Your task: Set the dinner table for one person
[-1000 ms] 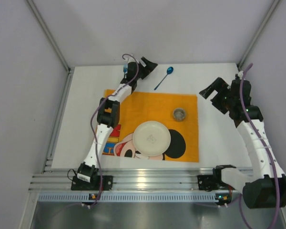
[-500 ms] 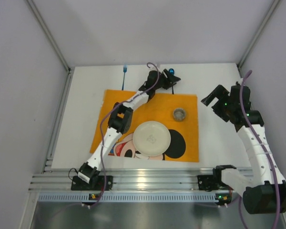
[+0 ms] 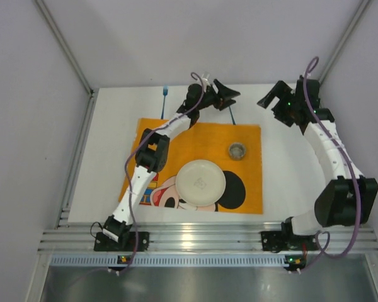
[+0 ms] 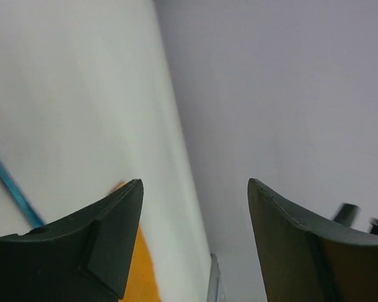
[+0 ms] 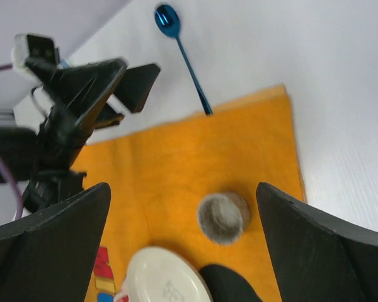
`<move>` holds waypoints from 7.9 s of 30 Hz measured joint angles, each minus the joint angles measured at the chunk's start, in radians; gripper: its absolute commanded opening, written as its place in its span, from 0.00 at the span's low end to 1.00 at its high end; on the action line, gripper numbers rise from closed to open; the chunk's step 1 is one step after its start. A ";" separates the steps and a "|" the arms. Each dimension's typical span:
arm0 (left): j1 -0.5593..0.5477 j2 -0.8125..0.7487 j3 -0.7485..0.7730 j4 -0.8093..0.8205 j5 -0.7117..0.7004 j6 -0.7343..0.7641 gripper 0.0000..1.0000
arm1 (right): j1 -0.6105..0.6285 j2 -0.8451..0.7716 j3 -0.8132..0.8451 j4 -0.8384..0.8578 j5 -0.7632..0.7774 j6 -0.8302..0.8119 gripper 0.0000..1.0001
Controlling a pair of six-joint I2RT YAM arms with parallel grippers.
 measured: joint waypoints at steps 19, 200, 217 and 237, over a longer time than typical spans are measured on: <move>0.284 -1.044 -0.875 -0.234 -0.045 0.358 0.79 | 0.218 1.216 1.273 -0.097 0.198 -0.073 0.87; 0.236 -0.280 -0.208 -0.644 -0.820 1.102 0.46 | 0.586 -0.169 -0.306 -0.544 0.375 0.055 0.73; 0.259 -0.259 -0.103 -0.633 -0.842 1.121 0.47 | 0.585 -0.142 -0.312 -0.523 0.370 0.048 0.72; 0.296 -0.132 0.013 -0.734 -0.769 1.080 0.22 | 0.571 -0.084 -0.312 -0.517 0.366 0.026 0.71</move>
